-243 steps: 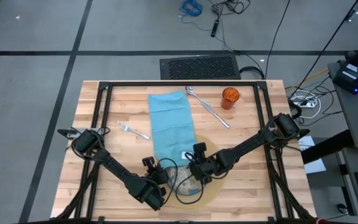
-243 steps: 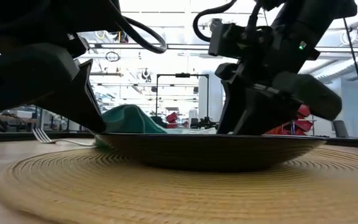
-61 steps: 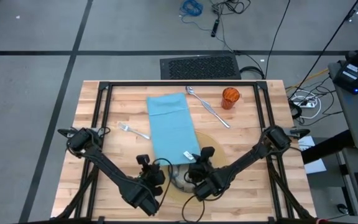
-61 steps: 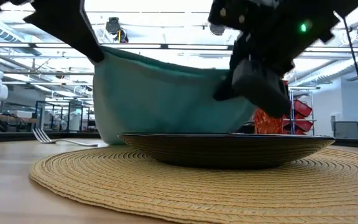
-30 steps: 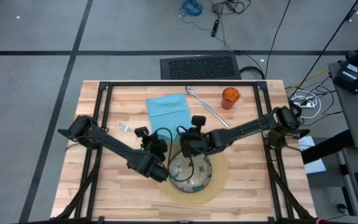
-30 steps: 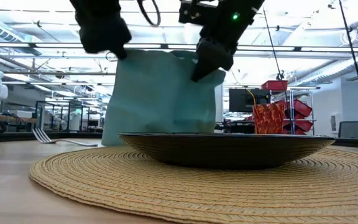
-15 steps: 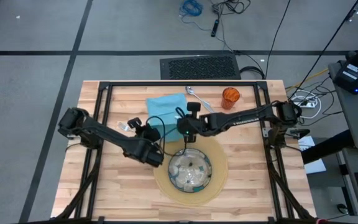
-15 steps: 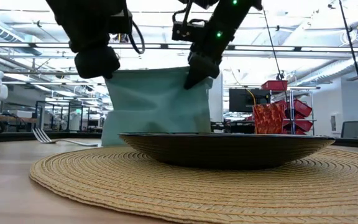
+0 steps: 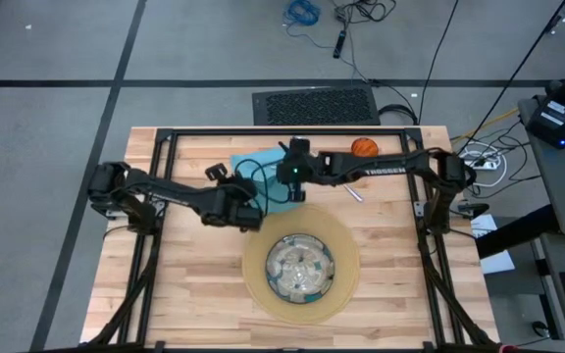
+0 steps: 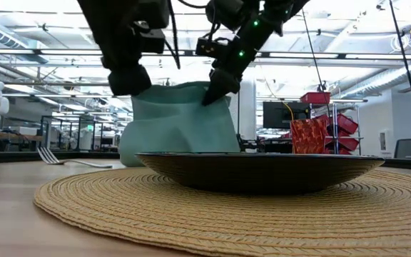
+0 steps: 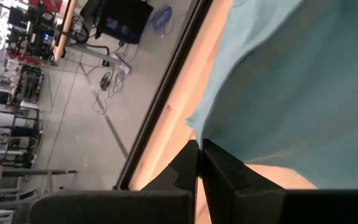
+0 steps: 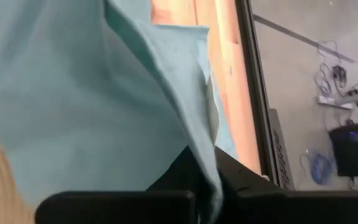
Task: Set table place
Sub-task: Fold the blue napkin
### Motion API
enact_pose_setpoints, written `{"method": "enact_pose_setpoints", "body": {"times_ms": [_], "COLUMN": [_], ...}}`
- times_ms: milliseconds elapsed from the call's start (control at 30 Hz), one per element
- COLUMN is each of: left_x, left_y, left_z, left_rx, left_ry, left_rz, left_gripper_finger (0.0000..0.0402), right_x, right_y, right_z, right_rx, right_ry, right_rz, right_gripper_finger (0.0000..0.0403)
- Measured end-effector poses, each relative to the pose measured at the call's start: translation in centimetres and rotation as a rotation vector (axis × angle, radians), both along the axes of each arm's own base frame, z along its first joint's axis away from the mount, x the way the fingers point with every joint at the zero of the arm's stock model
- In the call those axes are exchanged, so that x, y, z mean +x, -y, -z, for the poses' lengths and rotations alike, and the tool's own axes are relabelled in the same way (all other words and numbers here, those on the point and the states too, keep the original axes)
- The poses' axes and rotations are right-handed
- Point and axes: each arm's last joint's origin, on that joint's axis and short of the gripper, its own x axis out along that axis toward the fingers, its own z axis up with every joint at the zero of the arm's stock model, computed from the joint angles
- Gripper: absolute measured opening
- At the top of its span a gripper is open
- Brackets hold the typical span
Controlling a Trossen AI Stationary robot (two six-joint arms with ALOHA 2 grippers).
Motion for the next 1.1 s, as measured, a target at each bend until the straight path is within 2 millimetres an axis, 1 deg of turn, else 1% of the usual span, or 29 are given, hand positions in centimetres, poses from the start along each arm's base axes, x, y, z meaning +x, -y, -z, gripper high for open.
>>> {"method": "enact_pose_setpoints", "body": {"times_ms": [300,500,667,867,1000,1100], "left_x": [0.3,0.3,-0.3,-0.2,-0.3,-0.5], "left_y": [-4.0,-5.7,-6.4,-7.3,-8.3,-9.0], "left_z": [0.2,1.9,3.4,3.4,3.1,3.2], "left_rx": [-0.043,-0.118,-0.142,-0.14,-0.134,-0.138], "left_ry": [-0.057,-0.048,-0.039,-0.036,-0.021,-0.029], "left_rz": [-0.057,-0.048,-0.072,-0.069,-0.084,-0.1], "left_gripper_finger": [0.0,0.0,0.0,0.0,0.0,0.0], "right_x": [-1.1,-1.6,-2.1,-2.0,-1.8,-1.6], "right_y": [4.5,6.6,7.7,8.3,8.5,8.8], "right_z": [0.0,-0.2,-0.2,0.6,1.4,1.7], "right_rx": [0.057,0.095,0.145,0.177,0.2,0.213], "right_ry": [0.017,0.049,0.075,0.06,0.052,0.077], "right_rz": [-0.018,-0.072,-0.115,-0.159,-0.171,-0.191], "right_gripper_finger": [0.0,0.0,0.0,0.0,0.0,0.0]}}
